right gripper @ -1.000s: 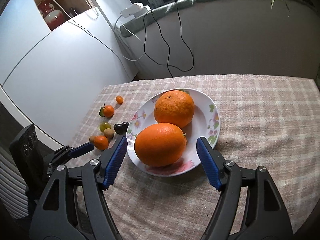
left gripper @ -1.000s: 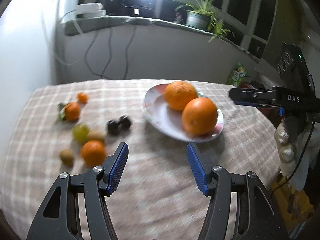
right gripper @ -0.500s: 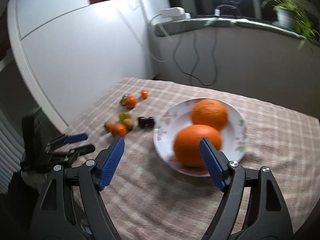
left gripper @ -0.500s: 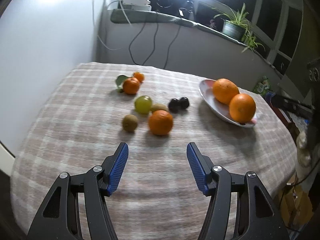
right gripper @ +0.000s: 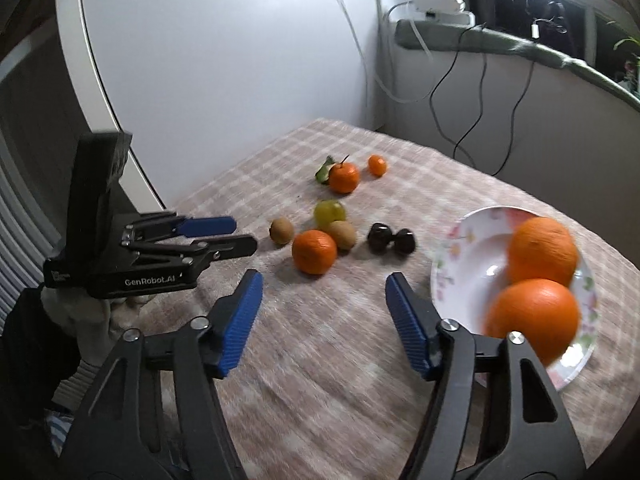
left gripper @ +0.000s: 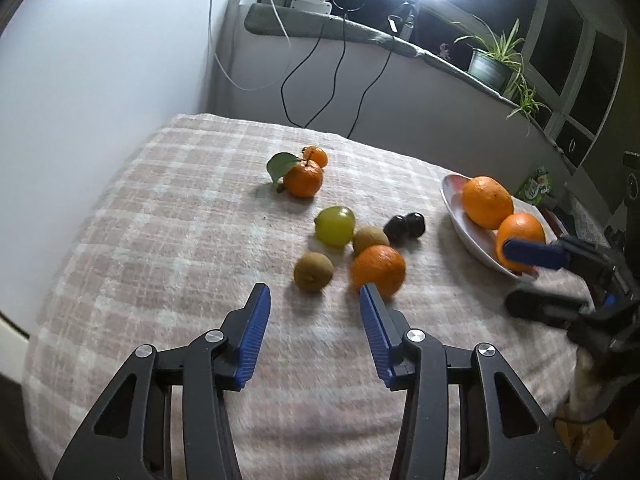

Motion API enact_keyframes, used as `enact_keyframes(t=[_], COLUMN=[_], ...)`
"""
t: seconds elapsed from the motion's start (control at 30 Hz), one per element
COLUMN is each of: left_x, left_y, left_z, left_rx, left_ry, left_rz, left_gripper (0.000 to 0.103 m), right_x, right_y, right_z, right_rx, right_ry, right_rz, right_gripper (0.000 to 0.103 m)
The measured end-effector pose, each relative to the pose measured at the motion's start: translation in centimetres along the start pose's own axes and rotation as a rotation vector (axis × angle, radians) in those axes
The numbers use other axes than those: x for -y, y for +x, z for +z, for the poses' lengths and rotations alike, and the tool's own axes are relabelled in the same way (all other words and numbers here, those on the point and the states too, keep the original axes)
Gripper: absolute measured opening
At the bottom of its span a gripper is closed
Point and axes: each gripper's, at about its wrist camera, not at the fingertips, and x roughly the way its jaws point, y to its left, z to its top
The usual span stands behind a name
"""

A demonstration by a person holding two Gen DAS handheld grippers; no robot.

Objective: Organize fruits
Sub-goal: 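Move both grippers toward the small fruits near the plate, then grasp the small tangerine with the right gripper while the left gripper grasps a brown kiwi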

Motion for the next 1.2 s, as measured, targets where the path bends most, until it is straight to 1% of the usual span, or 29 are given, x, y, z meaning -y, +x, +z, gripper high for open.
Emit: enact_keyframes(t=[0.07,0.17,0.23,0.37,0.57,0.63,0.67,0.73,0.87,1.0,1.2], left_x=[-0.3,-0.6,-0.9,-1.2,-1.1,-1.0,-1.1,-1.2,-1.3,-1.2,-1.4], left_y=[0.5,1.3,1.8,2.6,3.2,3.3,3.3,3.5,3.6,3.6,3.1], left_z=[0.3,0.7,0.9,1.3,1.2,1.2,1.2,1.3,1.3,1.3,1.2], left_rx=[-0.011,-0.026,-0.035,-0.048,-0.072,-0.077,-0.078,-0.081,-0.08,-0.077,-0.061], left_ry=[-0.007,-0.011,-0.02,-0.029,-0.022,-0.017,-0.016,-0.021,-0.025,-0.015,-0.032], left_rz=[-0.014,-0.027,-0.037,-0.047,-0.062,-0.061,-0.059,-0.057,-0.066,-0.06,-0.057], left_gripper=[0.044,0.043,0.039,0.039,0.039,0.038,0.037,0.031,0.025,0.025,0.024], right_x=[-0.3,-0.5,-0.5,-0.4,-0.5,-0.6,-0.6,-0.6,-0.7,-0.8,-0.7], right_y=[1.5,3.4,4.6,6.4,7.6,8.0,8.2,8.5,9.0,9.1,8.7], right_z=[0.2,0.5,0.6,0.8,1.3,1.4,1.4,1.4,1.5,1.6,1.4], right_rx=[-0.025,-0.051,-0.066,-0.088,-0.098,-0.105,-0.108,-0.112,-0.117,-0.115,-0.105], right_ry=[-0.007,-0.018,-0.021,-0.032,-0.048,-0.056,-0.058,-0.059,-0.063,-0.067,-0.048], right_rz=[0.003,-0.003,-0.009,-0.016,-0.011,-0.014,-0.015,-0.014,-0.018,-0.02,-0.017], right_gripper=[0.059,0.058,0.057,0.053,0.051,0.049,0.047,0.044,0.042,0.042,0.041])
